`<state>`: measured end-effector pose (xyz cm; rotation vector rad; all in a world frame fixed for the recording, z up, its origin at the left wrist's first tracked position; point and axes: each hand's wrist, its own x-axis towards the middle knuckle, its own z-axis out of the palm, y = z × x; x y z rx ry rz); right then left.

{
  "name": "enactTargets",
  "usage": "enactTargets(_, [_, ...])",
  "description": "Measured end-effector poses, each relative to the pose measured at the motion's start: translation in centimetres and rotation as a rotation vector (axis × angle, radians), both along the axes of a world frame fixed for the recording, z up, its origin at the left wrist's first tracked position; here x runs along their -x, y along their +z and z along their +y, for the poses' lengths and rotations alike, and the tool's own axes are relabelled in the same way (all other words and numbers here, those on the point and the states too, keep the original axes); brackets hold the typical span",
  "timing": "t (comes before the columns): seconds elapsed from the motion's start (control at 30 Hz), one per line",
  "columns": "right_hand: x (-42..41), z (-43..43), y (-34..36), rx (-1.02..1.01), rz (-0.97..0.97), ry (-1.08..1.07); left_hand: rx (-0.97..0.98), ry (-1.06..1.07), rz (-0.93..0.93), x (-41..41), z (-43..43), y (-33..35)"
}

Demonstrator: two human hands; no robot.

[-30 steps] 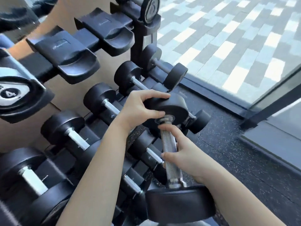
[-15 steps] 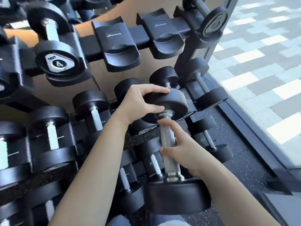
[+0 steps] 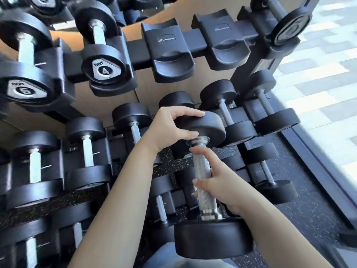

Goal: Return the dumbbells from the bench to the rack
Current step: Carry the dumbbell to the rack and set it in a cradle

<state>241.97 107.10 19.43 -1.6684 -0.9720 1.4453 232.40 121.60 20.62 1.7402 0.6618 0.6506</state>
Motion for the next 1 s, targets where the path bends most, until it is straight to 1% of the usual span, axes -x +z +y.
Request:
enactTargets(0.27, [1.9, 2.2, -0.4, 0.031, -0.090, -0.058, 0.041, -0.050, -0.040, 0.9, 2.8, -1.4])
enactTargets(0.47, [3.6, 4.0, -1.3, 0.090, -0.092, -0.104, 0.073, -0.114, -0.030, 1.6, 5.0, -2.8])
enactTargets(0.6, [3.4, 5.1, -1.8, 0.107, -0.073, -0.112, 0.107, -0.109, -0.011, 1.5, 6.1, -3.5])
enactTargets(0.77, [1.6, 7.2, -2.5, 0.130, -0.079, -0.059, 0.088, -0.058, -0.006, 0.6, 7.6, -4.0])
enactTargets(1.0, [-3.4, 12.2, -1.8, 0.098, -0.143, 0.128, 0.029, 0.107, -0.020, -1.9, 10.9, -3.1])
